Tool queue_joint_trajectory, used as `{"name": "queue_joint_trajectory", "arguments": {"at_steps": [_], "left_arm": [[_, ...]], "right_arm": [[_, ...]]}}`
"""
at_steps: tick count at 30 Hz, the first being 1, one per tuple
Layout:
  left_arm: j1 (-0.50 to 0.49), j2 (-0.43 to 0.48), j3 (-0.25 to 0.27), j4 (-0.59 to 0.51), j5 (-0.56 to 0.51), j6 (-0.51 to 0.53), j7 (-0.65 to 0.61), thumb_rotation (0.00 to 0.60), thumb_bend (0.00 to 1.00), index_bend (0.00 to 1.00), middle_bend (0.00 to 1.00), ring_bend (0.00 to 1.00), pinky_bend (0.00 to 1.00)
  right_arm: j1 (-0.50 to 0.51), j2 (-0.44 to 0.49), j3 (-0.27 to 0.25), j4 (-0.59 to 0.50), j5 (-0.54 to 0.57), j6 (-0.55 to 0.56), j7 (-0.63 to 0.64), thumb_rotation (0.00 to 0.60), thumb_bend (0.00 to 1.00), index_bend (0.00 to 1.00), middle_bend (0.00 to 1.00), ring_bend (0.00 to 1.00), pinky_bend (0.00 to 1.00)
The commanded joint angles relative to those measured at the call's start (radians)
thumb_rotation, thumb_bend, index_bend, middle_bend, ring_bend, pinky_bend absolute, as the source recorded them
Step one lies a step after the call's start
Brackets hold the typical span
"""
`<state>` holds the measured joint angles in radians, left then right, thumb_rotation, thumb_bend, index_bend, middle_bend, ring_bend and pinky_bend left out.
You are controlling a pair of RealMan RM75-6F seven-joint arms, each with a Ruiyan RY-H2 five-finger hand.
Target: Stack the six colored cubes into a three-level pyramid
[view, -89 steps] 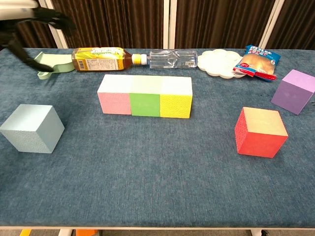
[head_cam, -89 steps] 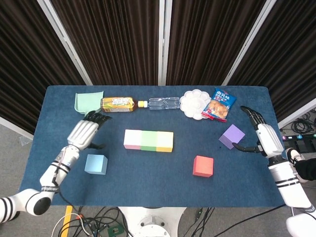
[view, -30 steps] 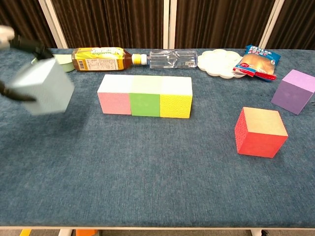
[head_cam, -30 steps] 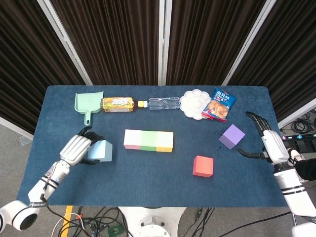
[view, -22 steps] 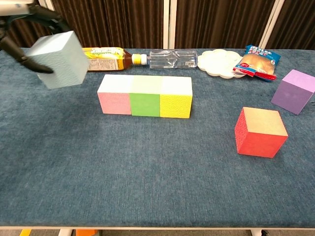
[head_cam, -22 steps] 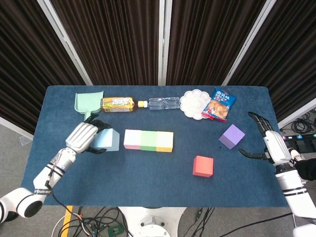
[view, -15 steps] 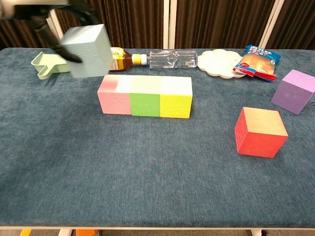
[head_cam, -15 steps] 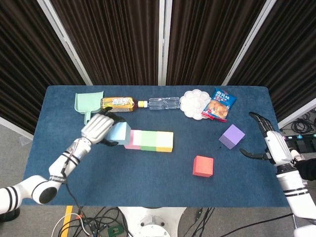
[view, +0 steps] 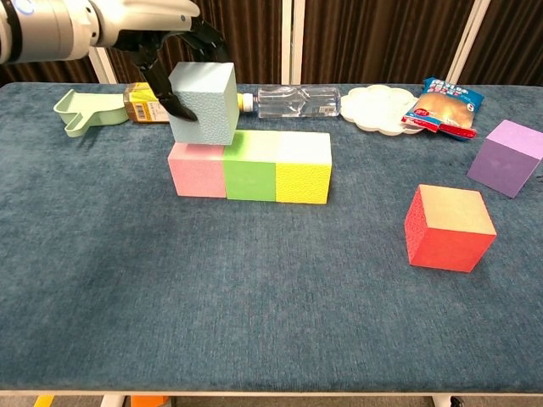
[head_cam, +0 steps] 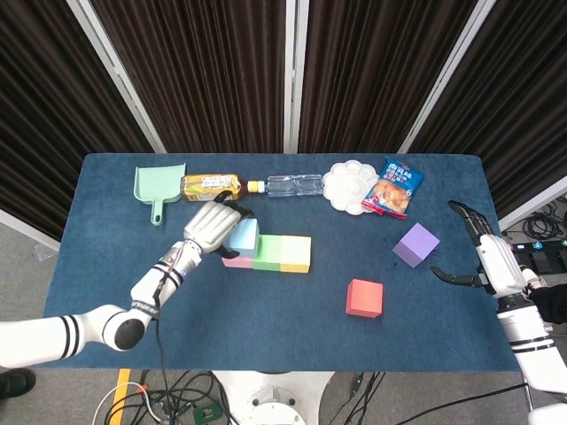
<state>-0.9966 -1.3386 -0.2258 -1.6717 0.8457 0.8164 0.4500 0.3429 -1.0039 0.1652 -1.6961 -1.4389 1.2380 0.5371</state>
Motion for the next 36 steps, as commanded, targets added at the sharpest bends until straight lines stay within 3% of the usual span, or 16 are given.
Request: {"name": "queue_joint_trajectory", "arguments": {"at_steps": [1,36], "left_arm": [[-0.016,-0.013,0.010,0.002,-0.025,0.011,0.018,0.600,0.16,0.39,0.44,0.25,0.09],[-0.086,-0.064,0.046,0.029,-0.124,0.036,0.041,0.600,0.16,0.39,0.43,0.25,0.09]], "right_arm": [[0.000,-0.001,0.000,0.002,-0.001,0.000,0.003,0.600,0.11,0.00,0.05,0.00,0.00],[0.000,-0.004,0.003,0.022,0.004,-0.009,0.021,0.600,0.11,0.00,0.05,0.00,0.00]]}}
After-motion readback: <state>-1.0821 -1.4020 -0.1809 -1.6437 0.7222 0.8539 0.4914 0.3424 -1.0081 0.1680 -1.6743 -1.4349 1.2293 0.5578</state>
